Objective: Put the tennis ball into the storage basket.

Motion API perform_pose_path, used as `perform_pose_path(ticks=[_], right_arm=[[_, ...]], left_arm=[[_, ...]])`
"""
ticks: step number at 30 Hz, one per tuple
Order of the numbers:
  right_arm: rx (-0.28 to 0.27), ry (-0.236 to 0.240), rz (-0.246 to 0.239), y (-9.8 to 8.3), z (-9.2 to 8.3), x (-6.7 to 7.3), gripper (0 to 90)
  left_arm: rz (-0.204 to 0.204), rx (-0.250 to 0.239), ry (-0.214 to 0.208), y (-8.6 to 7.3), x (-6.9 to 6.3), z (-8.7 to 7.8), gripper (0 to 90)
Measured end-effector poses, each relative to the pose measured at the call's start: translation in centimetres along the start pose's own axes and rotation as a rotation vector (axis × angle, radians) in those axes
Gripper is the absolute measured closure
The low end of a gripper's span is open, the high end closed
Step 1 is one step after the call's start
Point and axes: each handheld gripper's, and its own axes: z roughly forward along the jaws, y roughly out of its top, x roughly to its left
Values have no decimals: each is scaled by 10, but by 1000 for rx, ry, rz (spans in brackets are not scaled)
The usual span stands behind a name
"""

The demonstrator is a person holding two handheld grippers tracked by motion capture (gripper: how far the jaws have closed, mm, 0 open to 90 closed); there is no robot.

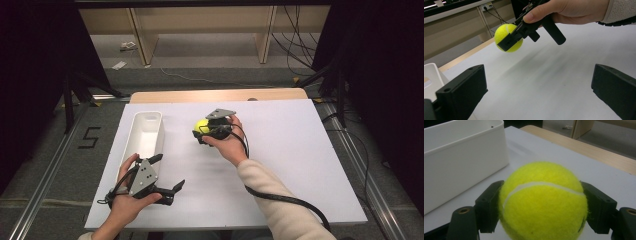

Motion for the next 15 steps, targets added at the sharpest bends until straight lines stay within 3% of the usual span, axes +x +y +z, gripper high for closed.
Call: perform_pose_path(ticks=[15], right_arm=[[-18, 6, -11, 6, -8, 3, 266]], left_arm=[[-1, -1, 1, 0, 0, 0, 0]])
